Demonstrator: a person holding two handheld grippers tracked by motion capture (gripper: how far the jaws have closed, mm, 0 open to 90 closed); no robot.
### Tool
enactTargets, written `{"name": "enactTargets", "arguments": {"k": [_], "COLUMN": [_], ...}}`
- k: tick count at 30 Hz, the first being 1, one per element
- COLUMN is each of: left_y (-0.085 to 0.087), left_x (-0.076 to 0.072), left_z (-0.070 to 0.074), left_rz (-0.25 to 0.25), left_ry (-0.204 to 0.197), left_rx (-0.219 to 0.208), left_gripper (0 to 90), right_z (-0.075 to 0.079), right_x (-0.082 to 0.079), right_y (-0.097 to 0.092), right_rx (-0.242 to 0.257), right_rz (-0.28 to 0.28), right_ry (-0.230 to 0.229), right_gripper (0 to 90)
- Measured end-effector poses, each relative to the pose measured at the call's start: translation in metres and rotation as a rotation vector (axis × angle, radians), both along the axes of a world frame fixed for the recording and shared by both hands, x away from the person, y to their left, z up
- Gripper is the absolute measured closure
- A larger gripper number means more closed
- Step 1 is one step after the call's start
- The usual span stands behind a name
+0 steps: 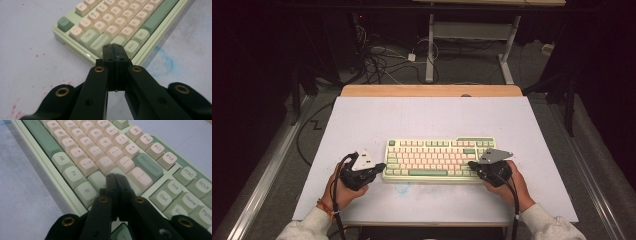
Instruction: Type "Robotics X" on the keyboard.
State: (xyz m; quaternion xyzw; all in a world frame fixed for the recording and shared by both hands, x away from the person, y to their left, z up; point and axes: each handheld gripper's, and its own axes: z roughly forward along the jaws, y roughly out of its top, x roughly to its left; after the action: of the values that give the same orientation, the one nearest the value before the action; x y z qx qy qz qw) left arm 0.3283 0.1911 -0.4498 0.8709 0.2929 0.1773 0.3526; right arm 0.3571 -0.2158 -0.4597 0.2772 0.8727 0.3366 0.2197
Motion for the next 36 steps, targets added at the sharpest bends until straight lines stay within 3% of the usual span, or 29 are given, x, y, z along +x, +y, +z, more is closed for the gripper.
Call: {"name": "enactTargets", "arguments": {"k": [1,8,17,21,28,32,36], "left_y": [-0.007,-0.038,-0.066,-0.083,-0.098,-0.105,-0.107], "left_x": [0.005,0.02,0.04,0.051,0.063,0.07,0.073], "left_z": [0.003,0.012,0.017,0.015,0.011,0.006,0.004], "left_rz": [-0.028,-0.083,-0.121,-0.147,-0.166,-0.157,-0.152], "left_ry": [0.009,0.009,0.008,0.013,0.033,0.039,0.042], "left_rx": [0.007,0.031,0.057,0.093,0.123,0.157,0.165], "left_gripper": [87.9,87.9,87.8,87.8,87.8,87.8,87.8], "right_z": [0.0,0.0,-0.001,-0.001,-0.001,-0.001,-0.001], "right_x": [0.0,0.0,-0.001,-0.001,0.0,0.0,0.0], "right_y": [0.0,0.0,0.0,0.0,0.001,0.001,0.0], "right_rx": [0.001,-0.001,0.0,0.001,0.001,0.001,0.001], "right_rz": [0.0,-0.003,-0.005,-0.006,-0.008,-0.008,-0.008], "right_ry": [-0.001,-0.005,-0.008,-0.007,-0.007,-0.007,-0.006], "right_gripper": [90.0,90.0,90.0,90.0,90.0,90.0,90.0]}}
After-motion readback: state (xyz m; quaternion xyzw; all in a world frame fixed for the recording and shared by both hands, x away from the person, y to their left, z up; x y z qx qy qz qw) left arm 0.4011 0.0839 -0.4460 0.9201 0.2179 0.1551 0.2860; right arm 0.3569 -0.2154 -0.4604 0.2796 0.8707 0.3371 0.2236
